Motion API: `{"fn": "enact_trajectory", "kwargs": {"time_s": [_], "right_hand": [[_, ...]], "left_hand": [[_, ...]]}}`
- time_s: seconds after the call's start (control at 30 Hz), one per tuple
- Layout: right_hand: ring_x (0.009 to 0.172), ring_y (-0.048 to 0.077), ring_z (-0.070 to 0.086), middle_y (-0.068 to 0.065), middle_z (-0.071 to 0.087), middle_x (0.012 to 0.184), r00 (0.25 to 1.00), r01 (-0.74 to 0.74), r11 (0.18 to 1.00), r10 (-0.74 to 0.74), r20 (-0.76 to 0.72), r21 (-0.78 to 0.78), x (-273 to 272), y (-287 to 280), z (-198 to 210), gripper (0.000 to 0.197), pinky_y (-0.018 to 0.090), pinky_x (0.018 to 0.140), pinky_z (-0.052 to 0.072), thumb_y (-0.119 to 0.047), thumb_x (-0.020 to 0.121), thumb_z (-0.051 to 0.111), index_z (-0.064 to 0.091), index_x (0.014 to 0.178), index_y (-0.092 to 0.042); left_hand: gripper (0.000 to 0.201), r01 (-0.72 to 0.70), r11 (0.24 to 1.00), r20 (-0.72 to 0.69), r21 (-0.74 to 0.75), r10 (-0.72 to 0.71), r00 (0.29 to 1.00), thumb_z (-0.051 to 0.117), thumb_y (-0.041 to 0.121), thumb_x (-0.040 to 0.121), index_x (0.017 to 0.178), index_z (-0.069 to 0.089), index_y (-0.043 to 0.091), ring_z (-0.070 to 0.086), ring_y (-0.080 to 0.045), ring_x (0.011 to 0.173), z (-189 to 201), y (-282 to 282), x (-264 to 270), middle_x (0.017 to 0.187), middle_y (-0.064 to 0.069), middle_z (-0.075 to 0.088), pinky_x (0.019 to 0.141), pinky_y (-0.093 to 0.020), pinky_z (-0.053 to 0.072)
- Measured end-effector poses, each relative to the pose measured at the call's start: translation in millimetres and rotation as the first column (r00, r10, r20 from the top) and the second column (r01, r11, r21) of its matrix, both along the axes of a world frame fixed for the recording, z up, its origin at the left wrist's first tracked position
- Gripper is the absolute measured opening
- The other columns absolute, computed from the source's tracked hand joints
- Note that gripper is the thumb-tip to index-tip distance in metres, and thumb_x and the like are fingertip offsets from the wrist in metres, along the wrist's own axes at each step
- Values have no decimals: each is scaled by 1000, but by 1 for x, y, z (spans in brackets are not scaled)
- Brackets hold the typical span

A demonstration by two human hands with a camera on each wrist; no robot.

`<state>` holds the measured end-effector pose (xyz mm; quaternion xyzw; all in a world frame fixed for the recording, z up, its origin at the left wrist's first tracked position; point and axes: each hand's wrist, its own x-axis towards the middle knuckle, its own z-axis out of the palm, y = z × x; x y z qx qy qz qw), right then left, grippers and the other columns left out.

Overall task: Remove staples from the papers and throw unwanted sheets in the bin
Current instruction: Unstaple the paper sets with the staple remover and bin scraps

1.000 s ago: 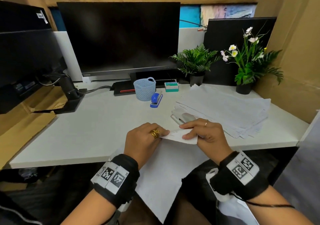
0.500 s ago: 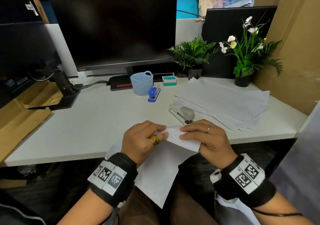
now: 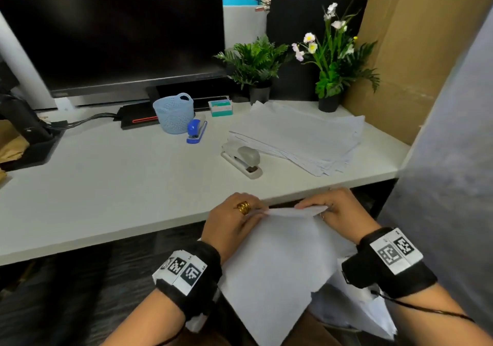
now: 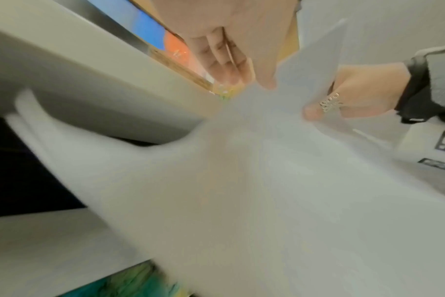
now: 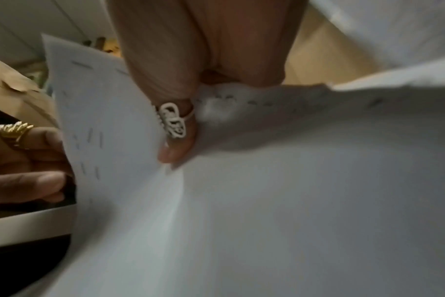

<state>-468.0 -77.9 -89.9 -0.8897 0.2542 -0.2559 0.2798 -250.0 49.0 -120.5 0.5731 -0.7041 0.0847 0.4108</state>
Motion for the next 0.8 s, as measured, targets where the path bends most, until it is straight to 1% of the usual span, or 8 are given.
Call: {"fn": "enact_trajectory", "kwargs": {"time_s": [0.1,0.23,0.3,0.37,0.47,0.57,0.67,0.8], "right_hand": [[93,15,68,-8,73,94,976,201,969,-211,-54,-144,-41,-15,-6,53,24,90,47,23,67,57,77,93,-20],[83,27,71,3,75,90,892,420,829,-451,1,-370,-91,-21,-9,56,31,80,51,23,59,59,77,92,-17],[76,30,71,4,75,85,857,470,772,-515,13,-428,-106,-17,-9,53,35,71,55,17,57,53,78,88,-18],[69,30,70,5,74,78,827,498,735,-561,0,-460,-119,-15,-12,52,37,63,56,6,54,45,78,84,-20],[73,30,70,4,75,80,786,544,734,-616,-59,-407,-132,-14,-23,48,39,66,56,7,58,49,78,83,-21],[78,29,70,3,75,82,766,574,759,-631,-125,-308,-135,-16,-39,50,36,72,54,19,58,58,78,81,-21],[80,26,70,2,75,82,766,592,783,-621,-168,-193,-128,-19,-59,47,32,76,52,19,62,58,78,80,-20],[91,26,68,3,74,92,711,596,796,-586,-389,-109,-119,-27,-104,43,33,83,51,11,72,57,78,86,-25]], "left_hand": [[28,-42,993,124,106,29,992,54,40,88,108,63,23,49,-8,103,7,-26,-14,109,5,59,80,-11,36],[43,13,972,156,237,-52,986,41,43,89,117,63,19,49,-19,110,15,-69,-34,118,-3,57,88,-31,41],[45,10,946,178,323,-71,981,40,45,92,126,57,21,46,-23,118,16,-88,-48,127,-4,52,94,-33,35],[46,-75,913,267,400,-38,963,37,45,96,137,44,25,36,-20,127,16,-105,-61,138,0,42,100,-33,27],[51,-189,888,372,419,22,928,29,49,97,144,30,29,27,-18,132,14,-116,-66,146,2,31,103,-34,23],[56,-215,876,431,433,8,902,26,53,96,147,22,30,23,-19,134,10,-116,-63,149,1,26,105,-35,22],[60,-228,870,459,437,2,889,24,57,95,148,19,30,21,-21,135,11,-115,-62,150,0,23,106,-37,20],[63,-220,865,449,452,-7,893,24,61,93,148,19,29,19,-21,137,12,-115,-63,151,-1,21,107,-37,19]]}}
